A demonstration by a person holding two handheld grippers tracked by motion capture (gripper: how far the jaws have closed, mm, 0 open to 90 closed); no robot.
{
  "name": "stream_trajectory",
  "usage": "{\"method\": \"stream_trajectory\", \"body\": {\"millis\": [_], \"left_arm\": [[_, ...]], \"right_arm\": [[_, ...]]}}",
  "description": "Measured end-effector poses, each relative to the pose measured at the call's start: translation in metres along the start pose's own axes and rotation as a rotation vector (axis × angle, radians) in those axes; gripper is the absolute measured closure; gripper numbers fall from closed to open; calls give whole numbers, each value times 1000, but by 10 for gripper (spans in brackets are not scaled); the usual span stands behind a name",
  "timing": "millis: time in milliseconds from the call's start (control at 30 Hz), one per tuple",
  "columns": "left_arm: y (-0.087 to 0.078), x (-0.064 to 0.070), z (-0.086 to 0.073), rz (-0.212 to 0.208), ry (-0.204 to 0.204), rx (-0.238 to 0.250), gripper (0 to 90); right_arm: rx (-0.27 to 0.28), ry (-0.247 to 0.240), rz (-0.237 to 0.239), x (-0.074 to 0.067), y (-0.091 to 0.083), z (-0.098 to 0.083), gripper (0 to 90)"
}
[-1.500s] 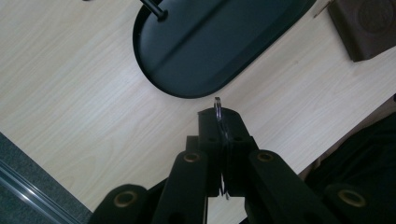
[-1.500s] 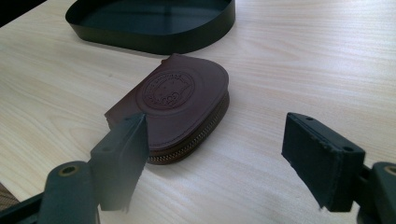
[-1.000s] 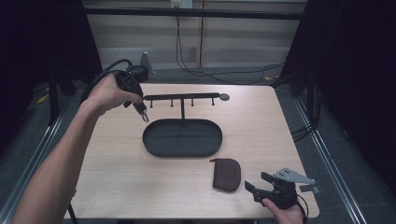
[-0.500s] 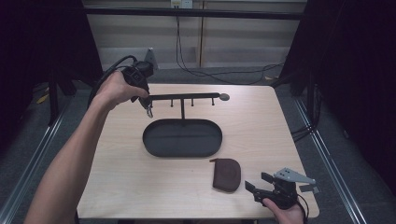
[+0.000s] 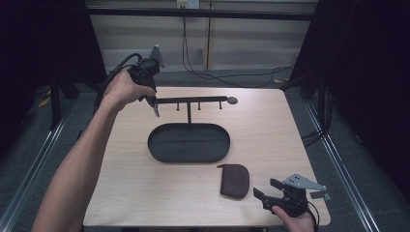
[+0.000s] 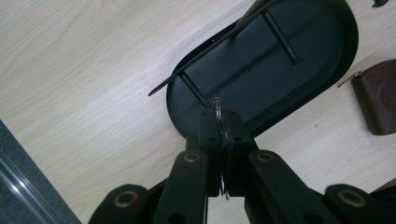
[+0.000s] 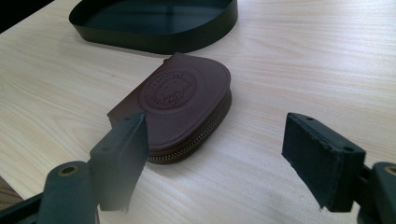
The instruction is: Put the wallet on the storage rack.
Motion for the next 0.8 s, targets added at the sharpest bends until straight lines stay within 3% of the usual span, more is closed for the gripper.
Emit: {"method": "stream_trajectory", "body": {"millis": [133, 200, 267, 367, 467, 800], "left_arm": [[0, -3, 2, 13, -11, 17, 888], [0, -3, 5, 4, -36, 42, 888], [2, 0, 6, -12, -32, 33, 888], [4, 3, 7, 10, -14, 29, 888], [5, -2, 7, 42, -24, 25, 888], [9, -19, -5, 69, -62, 8, 879]], "right_arm": [[1, -5, -1, 0, 0, 0, 227], [0, -4, 1, 0, 0, 0, 227], [-3, -2, 1, 0, 0, 0, 227], [-1, -7, 4, 0, 0, 0, 227], [-5, -2, 4, 0, 0, -1, 227], [-5, -10, 8, -1, 0, -1, 227]]}}
Point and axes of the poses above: each handheld gripper's, and its own axes: y roughly forward along the jaws, z roughly out of its top, x roughly to its right, the point moved 9 cm from there along y, roughly forward along the jaws, and after that the axes turned 5 degrees about x, right-handed, at the moved point
